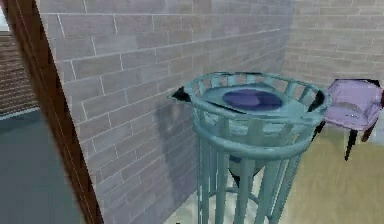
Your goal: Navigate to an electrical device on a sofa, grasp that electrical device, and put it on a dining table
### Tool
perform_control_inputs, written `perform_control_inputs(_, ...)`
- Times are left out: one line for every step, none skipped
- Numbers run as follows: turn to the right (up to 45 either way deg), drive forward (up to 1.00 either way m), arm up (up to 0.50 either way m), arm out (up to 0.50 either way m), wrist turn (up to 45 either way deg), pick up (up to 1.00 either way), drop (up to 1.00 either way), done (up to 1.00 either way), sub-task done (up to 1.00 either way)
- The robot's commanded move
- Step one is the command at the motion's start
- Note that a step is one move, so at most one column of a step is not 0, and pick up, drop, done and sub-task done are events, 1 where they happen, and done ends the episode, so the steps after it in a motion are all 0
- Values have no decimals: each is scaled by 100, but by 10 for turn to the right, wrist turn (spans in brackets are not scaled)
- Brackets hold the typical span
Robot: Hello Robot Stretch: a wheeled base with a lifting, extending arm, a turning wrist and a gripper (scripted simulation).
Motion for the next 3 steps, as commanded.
perform_control_inputs(450, 0, 0, 0, 0, 0, 0, 0, 0)
perform_control_inputs(90, 0, 0, 0, 0, 0, 0, 0, 0)
perform_control_inputs(-450, 0, 0, 0, 0, 0, 0, 0, 0)
